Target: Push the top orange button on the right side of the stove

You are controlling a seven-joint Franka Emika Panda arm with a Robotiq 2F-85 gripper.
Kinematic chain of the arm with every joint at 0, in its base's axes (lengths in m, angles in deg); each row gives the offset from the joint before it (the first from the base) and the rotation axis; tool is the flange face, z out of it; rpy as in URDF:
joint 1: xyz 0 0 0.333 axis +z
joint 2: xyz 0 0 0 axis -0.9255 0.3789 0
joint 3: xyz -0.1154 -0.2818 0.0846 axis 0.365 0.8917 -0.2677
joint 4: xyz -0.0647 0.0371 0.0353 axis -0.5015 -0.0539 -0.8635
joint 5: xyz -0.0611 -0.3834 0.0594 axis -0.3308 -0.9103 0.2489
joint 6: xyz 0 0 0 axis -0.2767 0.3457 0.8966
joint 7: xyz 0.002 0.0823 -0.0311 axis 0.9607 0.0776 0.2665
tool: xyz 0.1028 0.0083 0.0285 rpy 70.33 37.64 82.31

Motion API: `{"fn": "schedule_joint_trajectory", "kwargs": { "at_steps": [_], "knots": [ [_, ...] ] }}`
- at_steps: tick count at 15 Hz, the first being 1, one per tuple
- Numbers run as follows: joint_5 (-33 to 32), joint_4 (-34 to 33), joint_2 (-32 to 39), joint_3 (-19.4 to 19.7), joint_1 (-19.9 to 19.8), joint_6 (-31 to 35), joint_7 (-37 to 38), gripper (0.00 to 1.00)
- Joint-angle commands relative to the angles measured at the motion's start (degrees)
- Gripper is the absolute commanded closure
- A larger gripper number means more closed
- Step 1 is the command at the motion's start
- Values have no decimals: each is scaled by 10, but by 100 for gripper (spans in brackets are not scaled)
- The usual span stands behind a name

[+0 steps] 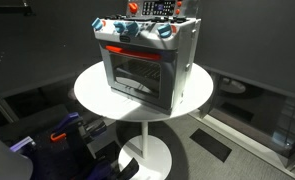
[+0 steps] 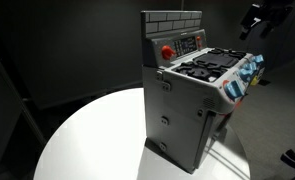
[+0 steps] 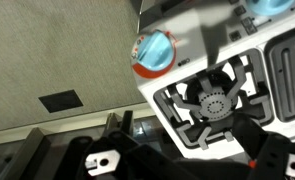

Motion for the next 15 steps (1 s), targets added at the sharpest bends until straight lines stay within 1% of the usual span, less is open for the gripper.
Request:
{"fn": "schedule_joint_trajectory", "kwargs": {
  "at_steps": [1, 8, 15],
  "knots": [
    [-11, -60, 59, -9, 3, 18, 38, 0],
    [-10, -132, 136, -9, 23, 30, 67, 0],
    [-10, -186, 183, -2, 38, 24, 83, 0]
  ]
}}
